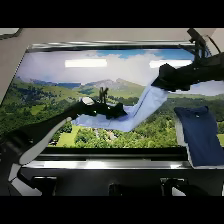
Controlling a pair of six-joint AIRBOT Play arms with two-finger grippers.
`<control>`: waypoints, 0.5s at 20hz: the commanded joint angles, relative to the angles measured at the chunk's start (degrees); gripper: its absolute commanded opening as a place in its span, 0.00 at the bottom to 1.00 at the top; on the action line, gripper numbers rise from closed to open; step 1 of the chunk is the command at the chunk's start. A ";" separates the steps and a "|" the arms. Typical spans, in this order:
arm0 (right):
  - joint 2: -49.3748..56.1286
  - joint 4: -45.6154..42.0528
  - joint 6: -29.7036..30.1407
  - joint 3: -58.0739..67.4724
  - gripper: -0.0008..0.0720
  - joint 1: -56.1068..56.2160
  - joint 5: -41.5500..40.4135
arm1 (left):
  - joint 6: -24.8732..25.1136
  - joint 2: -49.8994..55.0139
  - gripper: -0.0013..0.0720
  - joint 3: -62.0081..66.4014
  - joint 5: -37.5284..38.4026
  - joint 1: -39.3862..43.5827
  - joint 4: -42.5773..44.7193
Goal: Fold the shirts.
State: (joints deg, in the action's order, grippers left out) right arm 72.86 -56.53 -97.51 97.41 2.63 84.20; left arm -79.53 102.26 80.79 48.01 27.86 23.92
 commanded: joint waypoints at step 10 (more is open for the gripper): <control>27.26 27.30 3.30 0.04 0.07 24.59 -32.94 | -1.09 -41.48 0.07 -0.02 9.60 -44.92 21.46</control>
State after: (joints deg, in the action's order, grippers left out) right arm 93.19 -36.42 -94.96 97.41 22.35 59.27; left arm -82.04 68.27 80.79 53.41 -8.73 43.86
